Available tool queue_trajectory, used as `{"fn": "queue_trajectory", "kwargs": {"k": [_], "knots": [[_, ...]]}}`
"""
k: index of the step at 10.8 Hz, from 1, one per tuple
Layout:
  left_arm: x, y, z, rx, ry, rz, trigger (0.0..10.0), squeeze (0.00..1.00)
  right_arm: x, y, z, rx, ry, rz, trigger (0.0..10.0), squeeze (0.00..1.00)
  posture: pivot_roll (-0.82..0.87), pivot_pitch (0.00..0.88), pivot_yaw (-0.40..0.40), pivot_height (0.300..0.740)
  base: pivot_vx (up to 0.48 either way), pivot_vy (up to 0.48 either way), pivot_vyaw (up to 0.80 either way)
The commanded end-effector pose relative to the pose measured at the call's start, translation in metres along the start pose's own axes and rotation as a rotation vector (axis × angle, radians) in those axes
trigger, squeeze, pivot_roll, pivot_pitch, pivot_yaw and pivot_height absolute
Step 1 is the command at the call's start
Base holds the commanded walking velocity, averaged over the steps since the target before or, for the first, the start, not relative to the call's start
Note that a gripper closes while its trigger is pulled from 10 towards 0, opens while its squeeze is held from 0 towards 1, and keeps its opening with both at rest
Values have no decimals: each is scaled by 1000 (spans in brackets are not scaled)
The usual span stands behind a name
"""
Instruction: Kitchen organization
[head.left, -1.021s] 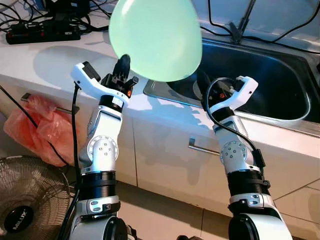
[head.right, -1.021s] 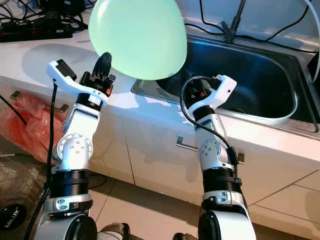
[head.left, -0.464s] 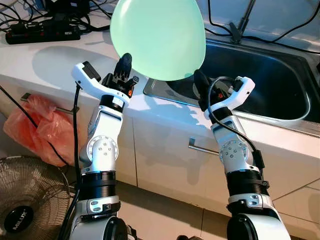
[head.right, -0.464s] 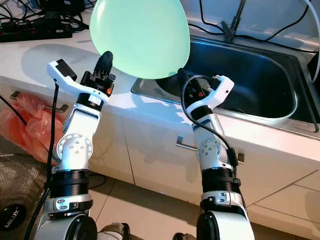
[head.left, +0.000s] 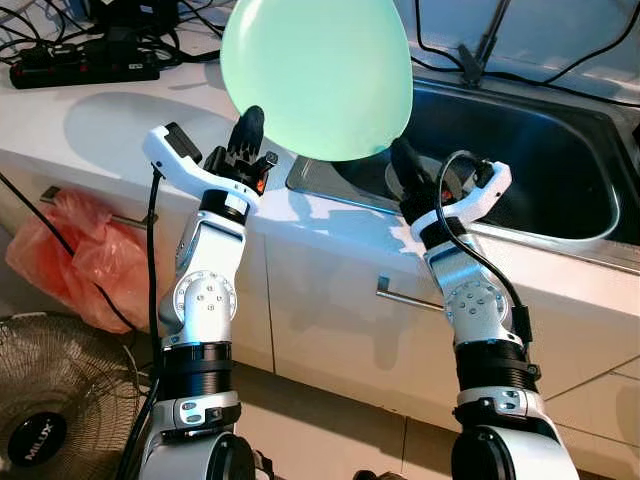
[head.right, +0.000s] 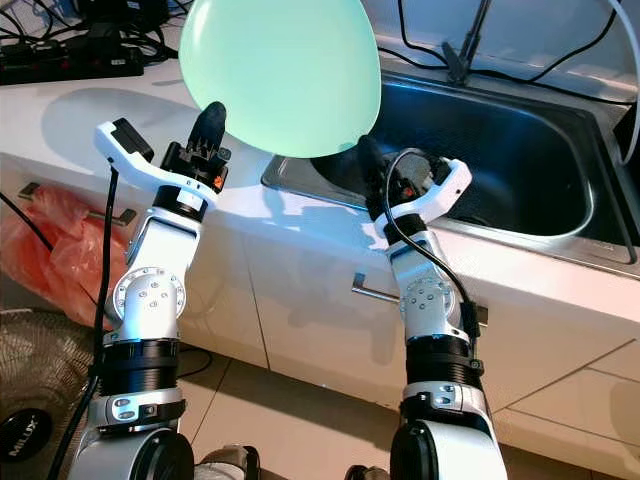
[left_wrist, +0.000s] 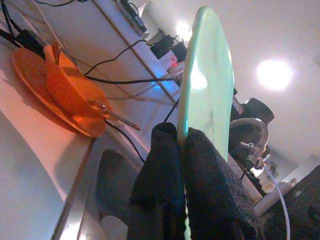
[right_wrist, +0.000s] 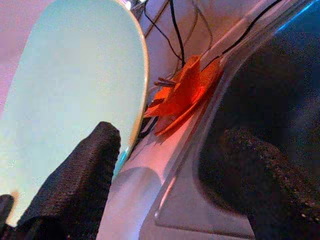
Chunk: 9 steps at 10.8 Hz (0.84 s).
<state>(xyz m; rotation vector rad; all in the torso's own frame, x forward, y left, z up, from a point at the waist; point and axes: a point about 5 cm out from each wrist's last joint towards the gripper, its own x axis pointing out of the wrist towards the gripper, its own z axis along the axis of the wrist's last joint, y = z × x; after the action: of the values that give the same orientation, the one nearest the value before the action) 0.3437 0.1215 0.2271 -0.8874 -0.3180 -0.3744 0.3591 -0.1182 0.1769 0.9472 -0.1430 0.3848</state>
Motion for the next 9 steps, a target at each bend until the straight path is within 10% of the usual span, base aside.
{"fn": "queue_trajectory", "kwargs": {"k": [1,8,9], "knots": [[8,-20,2,-14,-4,-101,10000,0,4,9,7,16,-22,35,10000,0,211,90,-41,740,0,0,0],[6,-21,-14,-3,88,-119,10000,0,5,17,15,63,-59,71,10000,0,204,90,-36,740,0,0,0],[6,-21,-15,-2,95,-118,10000,0,5,17,16,69,-65,71,4471,0,205,87,-35,740,0,0,0]]}}
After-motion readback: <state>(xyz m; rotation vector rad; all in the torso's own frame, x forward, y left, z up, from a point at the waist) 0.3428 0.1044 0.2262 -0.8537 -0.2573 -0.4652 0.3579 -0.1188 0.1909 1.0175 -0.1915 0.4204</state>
